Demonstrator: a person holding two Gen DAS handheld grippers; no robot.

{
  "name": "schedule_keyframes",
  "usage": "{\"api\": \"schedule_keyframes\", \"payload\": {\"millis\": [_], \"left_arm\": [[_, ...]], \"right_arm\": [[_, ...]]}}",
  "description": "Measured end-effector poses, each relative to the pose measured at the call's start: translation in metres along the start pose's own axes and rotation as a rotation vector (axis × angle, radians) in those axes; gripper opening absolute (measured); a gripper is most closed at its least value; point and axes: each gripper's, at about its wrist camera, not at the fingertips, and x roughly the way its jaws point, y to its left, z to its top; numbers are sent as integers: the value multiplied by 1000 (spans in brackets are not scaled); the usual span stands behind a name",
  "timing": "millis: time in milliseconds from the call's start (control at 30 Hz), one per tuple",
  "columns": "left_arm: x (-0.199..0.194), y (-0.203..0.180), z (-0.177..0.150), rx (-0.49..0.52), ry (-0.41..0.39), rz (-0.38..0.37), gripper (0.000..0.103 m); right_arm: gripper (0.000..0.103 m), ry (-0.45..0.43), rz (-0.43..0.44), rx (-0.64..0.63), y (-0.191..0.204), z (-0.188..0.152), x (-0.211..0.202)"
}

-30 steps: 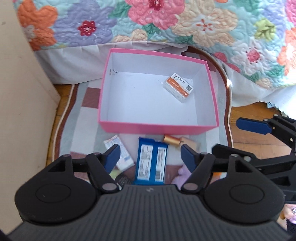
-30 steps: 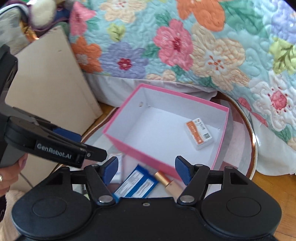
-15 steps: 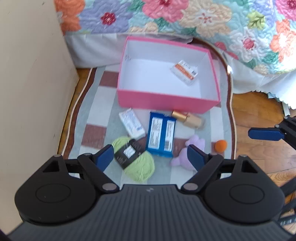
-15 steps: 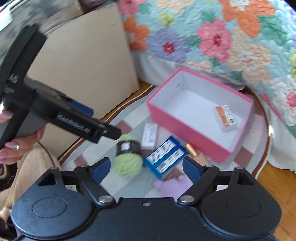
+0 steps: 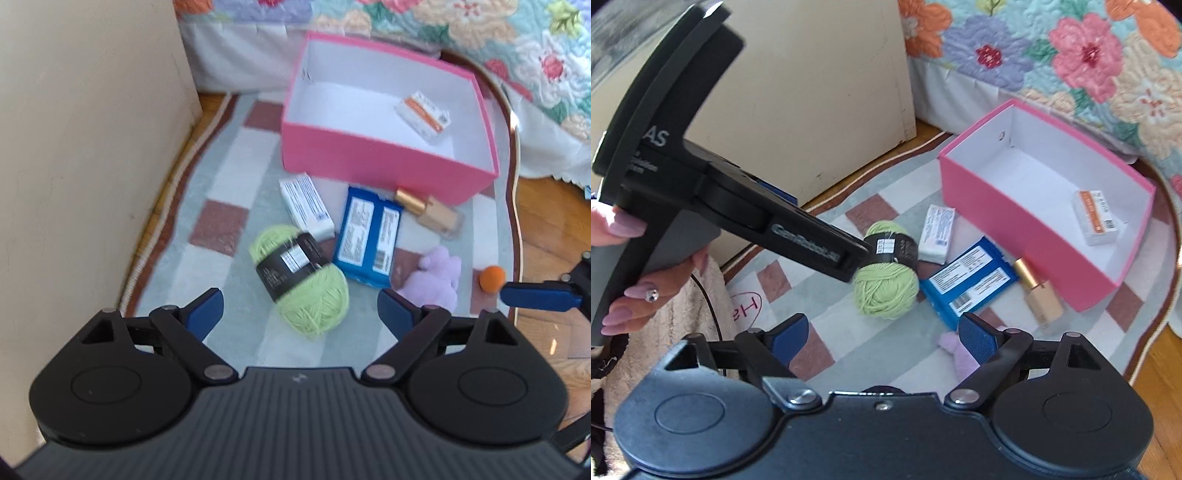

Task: Organize objects
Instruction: 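Lower the left tool onto the green yarn ball and close it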

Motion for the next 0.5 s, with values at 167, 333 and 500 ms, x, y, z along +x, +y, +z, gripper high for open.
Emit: {"api": "schedule_keyframes", "payload": {"millis": [167, 333, 500], "left_arm": [[27, 2, -4, -40, 43, -20, 91], [48, 10, -5, -80, 69, -49, 91], [69, 26, -6, -154, 61, -97, 91]], "right_arm": [[91, -12, 27, 4, -2, -7, 25], [91, -27, 52, 44, -12, -17, 59], [91, -29, 46, 52, -18, -24, 91]]}}
